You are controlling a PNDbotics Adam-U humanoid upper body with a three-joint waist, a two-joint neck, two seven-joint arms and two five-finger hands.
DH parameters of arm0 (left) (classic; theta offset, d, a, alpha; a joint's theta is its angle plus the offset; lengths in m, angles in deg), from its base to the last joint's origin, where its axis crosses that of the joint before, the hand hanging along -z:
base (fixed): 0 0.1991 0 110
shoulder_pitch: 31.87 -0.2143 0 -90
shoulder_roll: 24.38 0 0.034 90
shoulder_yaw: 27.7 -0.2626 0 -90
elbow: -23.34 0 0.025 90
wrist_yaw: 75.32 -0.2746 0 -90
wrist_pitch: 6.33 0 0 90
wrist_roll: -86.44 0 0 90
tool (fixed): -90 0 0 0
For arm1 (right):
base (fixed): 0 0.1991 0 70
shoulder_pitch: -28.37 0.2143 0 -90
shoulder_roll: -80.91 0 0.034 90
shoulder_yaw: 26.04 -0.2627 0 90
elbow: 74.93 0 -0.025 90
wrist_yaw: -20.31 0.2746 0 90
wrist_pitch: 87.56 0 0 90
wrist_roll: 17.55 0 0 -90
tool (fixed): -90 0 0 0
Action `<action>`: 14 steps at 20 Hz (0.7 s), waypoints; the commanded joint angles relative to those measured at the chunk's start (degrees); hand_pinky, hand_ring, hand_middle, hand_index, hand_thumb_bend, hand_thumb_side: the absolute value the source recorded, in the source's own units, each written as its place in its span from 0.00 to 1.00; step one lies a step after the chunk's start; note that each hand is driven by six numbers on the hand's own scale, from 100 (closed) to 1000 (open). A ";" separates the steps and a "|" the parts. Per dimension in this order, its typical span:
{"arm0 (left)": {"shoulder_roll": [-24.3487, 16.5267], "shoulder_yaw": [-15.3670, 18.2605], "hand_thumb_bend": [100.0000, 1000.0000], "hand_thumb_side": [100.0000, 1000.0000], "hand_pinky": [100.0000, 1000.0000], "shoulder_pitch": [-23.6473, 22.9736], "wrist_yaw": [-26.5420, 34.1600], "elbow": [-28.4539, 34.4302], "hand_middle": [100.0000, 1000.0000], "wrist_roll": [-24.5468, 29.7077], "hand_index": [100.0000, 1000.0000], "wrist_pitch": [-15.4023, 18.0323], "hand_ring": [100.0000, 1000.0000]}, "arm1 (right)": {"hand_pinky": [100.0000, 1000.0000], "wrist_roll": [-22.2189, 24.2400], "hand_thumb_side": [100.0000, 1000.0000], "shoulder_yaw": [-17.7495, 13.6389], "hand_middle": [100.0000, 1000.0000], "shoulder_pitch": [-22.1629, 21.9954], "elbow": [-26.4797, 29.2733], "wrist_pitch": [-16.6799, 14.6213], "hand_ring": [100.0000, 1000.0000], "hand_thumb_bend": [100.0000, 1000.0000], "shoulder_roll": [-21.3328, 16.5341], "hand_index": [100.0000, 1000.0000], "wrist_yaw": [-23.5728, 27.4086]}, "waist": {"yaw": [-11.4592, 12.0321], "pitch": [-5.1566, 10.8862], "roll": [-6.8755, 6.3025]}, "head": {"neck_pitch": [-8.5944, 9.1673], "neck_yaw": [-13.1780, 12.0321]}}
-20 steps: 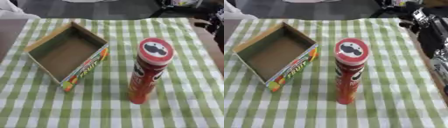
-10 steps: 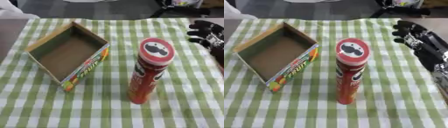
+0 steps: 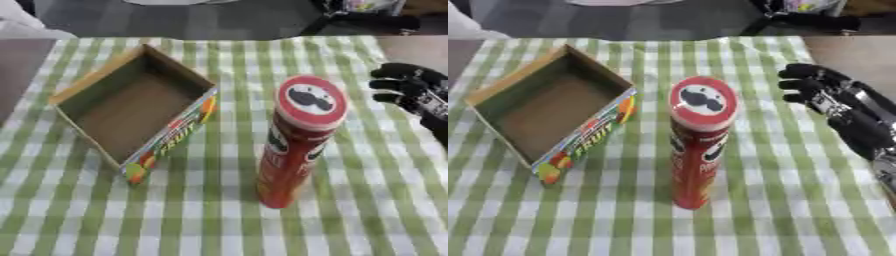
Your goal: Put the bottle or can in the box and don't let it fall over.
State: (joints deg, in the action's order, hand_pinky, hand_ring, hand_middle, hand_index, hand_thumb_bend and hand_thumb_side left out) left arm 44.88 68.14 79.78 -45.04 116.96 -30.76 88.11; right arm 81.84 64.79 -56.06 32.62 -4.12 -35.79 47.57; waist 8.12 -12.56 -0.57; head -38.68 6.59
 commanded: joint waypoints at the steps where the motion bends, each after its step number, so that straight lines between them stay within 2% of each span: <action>1: -1.92 0.73 0.62 0.79 0.77 0.31 0.31 0.56 0.86 0.02 0.91 0.13 0.89 | 0.88 2.32 0.60 -1.09 0.85 0.02 0.29 -1.05 0.92 0.08 -1.59 0.89 -1.25 | -0.14 0.79 -0.05 | 0.52 -0.38; 2: -1.90 0.70 0.62 0.79 0.77 0.33 0.34 0.56 0.86 0.07 0.91 0.13 0.89 | 0.88 3.03 0.54 -1.01 0.85 -0.06 0.21 -1.24 0.92 0.05 -1.55 0.89 -1.26 | -0.16 0.79 -0.05 | 0.54 -0.46; 6: -1.80 0.56 0.61 0.79 0.77 0.42 0.42 0.51 0.87 0.24 0.91 0.10 0.90 | 0.89 5.62 0.41 -0.78 0.86 -0.16 -0.12 -1.76 0.94 0.04 -1.39 0.89 -0.79 | -0.18 0.79 -0.11 | 0.63 -0.77; 14: -1.73 0.51 0.61 0.79 0.77 0.48 0.56 0.51 0.87 0.37 0.91 0.15 0.90 | 0.90 8.95 0.28 -0.57 0.87 -0.58 -0.27 -2.22 0.96 0.06 -1.37 0.89 -1.50 | -0.29 0.73 -0.23 | 0.63 -1.17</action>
State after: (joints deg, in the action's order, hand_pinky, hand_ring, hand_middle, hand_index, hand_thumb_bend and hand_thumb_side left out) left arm 44.88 68.13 79.76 -44.56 116.95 -30.59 88.20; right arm 90.16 64.71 -56.77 31.87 -6.13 -35.75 46.46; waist 7.86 -12.57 -0.65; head -38.65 5.64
